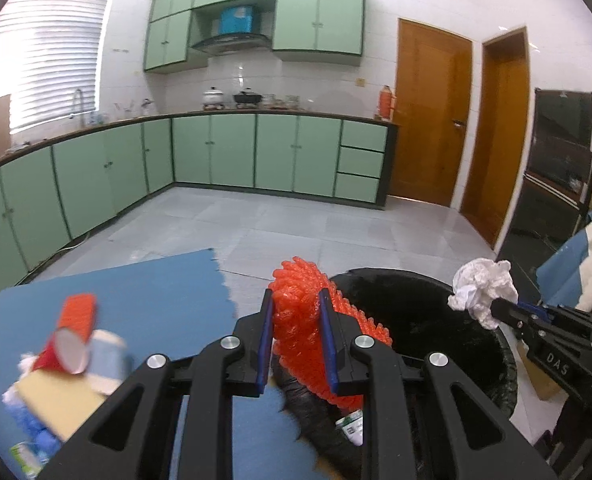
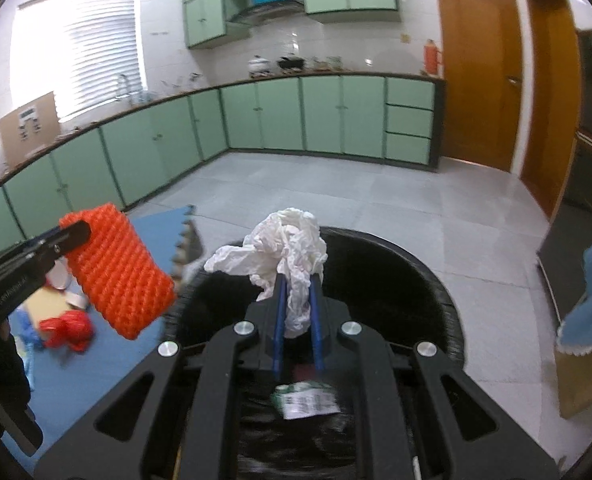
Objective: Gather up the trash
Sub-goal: 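Carry tissue and orange brush over the bin and release both, then return both tools to the table above the remaining trash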
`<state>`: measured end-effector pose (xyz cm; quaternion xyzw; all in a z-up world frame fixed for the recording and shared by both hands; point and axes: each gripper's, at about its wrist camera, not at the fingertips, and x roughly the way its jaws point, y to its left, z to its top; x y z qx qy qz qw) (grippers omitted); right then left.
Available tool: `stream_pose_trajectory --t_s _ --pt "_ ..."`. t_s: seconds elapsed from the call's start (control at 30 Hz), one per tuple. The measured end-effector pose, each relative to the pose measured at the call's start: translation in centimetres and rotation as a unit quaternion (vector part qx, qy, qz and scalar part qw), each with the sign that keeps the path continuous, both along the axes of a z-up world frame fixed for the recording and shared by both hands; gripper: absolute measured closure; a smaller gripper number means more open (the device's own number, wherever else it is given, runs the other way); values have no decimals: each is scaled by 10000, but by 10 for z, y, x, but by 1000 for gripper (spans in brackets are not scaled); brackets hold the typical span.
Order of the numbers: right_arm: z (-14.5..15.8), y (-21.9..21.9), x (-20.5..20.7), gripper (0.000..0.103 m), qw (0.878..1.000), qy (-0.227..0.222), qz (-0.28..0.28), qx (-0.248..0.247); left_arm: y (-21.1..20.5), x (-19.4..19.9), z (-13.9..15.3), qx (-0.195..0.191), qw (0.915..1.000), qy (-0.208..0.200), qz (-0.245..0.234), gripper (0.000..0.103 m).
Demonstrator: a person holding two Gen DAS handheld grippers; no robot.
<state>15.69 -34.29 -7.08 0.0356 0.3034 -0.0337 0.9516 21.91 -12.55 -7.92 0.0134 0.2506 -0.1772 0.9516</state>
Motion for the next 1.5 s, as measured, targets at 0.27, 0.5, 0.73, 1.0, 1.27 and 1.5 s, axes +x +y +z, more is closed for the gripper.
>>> stream_pose_trajectory --t_s 0.27,0.5,0.73,1.0,1.27,1.5 --pt "-41 -41 3 80 9985 298 -453 36 -56 27 -35 27 9977 486 -467 76" --pt "-54 -46 -2 20 9972 355 -664 5 -55 32 -43 53 9969 634 -456 58" --pt "-38 -14 -5 10 9986 146 -510 -41 -13 21 -27 86 9989 459 -10 37" --pt "-21 61 -1 9 9996 -70 213 162 64 -12 -18 278 9963 368 728 33" --pt "-33 153 5 9 9935 -70 1119 194 156 -57 -26 560 9803 344 1860 33" --pt "-43 205 2 9 9875 -54 1570 150 209 -89 -52 707 9626 646 2536 33"
